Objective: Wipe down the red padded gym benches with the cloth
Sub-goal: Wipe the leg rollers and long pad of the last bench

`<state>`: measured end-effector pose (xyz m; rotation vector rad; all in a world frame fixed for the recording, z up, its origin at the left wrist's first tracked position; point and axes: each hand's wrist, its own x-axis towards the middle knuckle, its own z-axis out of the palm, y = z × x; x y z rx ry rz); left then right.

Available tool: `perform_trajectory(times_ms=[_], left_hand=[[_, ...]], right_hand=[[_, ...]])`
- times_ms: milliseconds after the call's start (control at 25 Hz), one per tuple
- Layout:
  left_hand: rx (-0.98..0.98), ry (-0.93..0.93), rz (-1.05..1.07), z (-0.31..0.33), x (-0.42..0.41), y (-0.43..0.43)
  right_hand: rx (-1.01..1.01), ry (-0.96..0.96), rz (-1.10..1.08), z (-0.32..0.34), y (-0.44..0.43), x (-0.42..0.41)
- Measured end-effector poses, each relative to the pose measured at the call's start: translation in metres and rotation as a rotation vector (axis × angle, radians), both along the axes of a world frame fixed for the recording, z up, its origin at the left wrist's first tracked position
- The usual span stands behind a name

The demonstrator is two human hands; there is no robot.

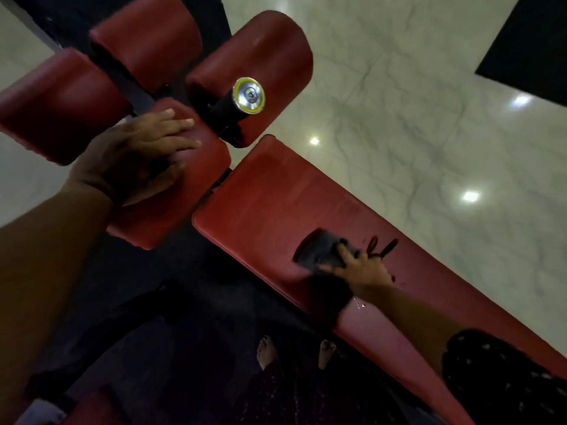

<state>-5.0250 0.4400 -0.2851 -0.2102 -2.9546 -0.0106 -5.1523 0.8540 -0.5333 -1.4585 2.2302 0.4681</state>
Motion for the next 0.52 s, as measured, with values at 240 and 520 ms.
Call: perform_trajectory(times_ms=[240,520], left_hand=[[-0.055,0.007,0.028,-0.005,0.003,0.000],[-0.066,0.008,0.018,-0.001,0.004,0.002]], right_hand=[[0.010,-0.080,-0.636,0.011,-0.027,-0.107],[-0.315,-0.372,-1.268,0.008,-0.040,-0.030]])
